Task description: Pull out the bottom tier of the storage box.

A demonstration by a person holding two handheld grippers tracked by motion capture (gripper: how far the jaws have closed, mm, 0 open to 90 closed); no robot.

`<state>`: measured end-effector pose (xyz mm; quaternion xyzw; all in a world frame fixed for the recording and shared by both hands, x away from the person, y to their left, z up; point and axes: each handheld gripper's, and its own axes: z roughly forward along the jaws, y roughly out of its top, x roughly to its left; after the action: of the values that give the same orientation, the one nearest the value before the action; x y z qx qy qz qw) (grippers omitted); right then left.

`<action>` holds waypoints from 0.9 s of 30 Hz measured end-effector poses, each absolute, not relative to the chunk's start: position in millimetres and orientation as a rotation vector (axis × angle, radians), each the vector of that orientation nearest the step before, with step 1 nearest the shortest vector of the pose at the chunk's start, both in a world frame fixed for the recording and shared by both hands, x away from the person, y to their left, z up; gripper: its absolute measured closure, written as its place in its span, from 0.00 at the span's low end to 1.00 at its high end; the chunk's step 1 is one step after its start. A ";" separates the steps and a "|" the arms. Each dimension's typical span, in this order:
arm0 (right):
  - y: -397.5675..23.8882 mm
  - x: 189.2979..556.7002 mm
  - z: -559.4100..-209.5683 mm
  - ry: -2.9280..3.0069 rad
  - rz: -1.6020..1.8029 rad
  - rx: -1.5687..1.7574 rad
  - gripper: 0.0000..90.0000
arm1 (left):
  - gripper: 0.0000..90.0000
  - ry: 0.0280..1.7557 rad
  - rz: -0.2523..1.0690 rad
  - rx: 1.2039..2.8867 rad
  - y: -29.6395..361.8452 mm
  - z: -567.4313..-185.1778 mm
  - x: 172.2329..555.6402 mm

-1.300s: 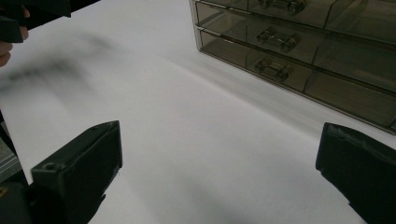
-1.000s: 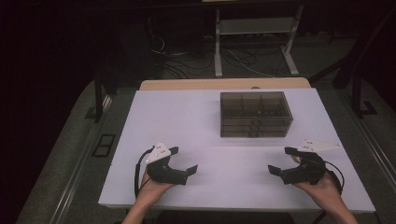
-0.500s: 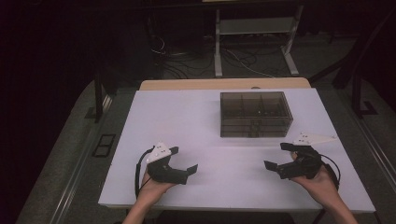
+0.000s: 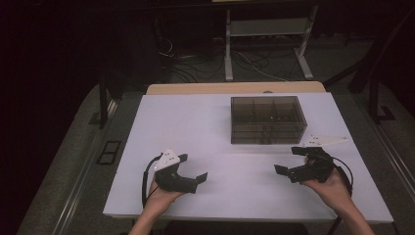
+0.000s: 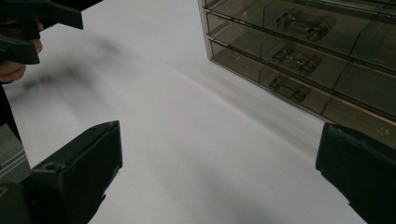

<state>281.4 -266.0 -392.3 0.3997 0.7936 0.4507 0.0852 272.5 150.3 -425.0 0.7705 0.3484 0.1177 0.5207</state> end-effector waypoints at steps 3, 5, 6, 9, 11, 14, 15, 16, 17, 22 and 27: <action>-264.1 288.3 -391.4 2.367 1.353 1.207 0.00 | 0.00 0.833 0.282 1.849 150.4 -424.9 272.6; -262.7 291.4 -390.6 2.367 1.356 1.210 0.00 | 0.00 0.834 0.283 1.848 150.7 -424.9 272.7; -262.7 291.4 -390.6 2.367 1.356 1.210 0.00 | 0.00 0.834 0.283 1.848 150.7 -424.9 272.7; -259.9 295.8 -390.2 2.365 1.359 1.209 0.00 | 0.00 0.833 0.284 1.849 151.0 -424.8 273.0; -258.2 298.0 -390.4 2.367 1.354 1.216 0.00 | 0.00 0.829 0.284 1.850 150.7 -424.8 272.8; -255.3 301.5 -391.3 2.372 1.358 1.220 0.00 | 0.00 0.828 0.283 1.850 150.5 -424.7 272.8; -254.6 302.7 -391.8 2.371 1.357 1.219 0.00 | 0.00 0.829 0.283 1.850 150.5 -424.7 272.8; -254.6 302.7 -391.8 2.371 1.357 1.219 0.00 | 0.00 0.829 0.283 1.850 150.5 -424.7 272.8; -253.5 305.1 -393.0 2.369 1.359 1.228 0.00 | 0.00 0.828 0.283 1.850 150.6 -424.7 272.8; -252.4 309.5 -396.2 2.371 1.349 1.244 0.00 | 0.00 0.829 0.283 1.849 150.5 -424.6 272.9; -252.3 314.3 -399.8 2.365 1.337 1.266 0.00 | 0.00 0.825 0.282 1.856 150.2 -424.5 272.8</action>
<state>314.3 -252.3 -399.8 0.4214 0.7869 0.4450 0.0722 272.8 150.2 -424.5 0.7737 0.3440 0.1175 0.5189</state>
